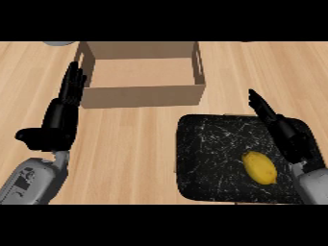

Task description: Pick the lemon from the tray and place it in the cardboard box

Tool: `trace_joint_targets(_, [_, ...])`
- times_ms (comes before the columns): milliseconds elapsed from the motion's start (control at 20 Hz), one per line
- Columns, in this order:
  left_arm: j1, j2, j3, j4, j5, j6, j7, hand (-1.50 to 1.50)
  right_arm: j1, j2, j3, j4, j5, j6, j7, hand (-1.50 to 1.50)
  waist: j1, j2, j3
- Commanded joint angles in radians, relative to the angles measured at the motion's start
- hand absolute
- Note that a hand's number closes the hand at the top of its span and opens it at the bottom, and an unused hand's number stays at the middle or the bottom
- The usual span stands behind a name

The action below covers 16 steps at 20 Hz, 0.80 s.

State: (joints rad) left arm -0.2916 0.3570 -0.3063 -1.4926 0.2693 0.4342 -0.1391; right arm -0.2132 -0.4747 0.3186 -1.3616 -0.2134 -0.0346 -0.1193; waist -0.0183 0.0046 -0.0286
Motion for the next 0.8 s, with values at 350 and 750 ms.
trace_joint_targets(350, [0.139, 0.224, 0.043, 0.19, -0.089, -0.009, 0.118, 0.0, -0.159, -0.248, 0.023, -0.183, 0.15, 0.342, -0.297, -1.5, 0.067, -0.033, 0.031])
trace_joint_targets(750, [0.148, 0.276, 0.05, 0.187, -0.12, -0.013, 0.156, 0.0, 0.024, -0.22, 0.022, 0.137, -0.017, 0.705, -0.868, -1.5, 0.058, 0.01, 0.038])
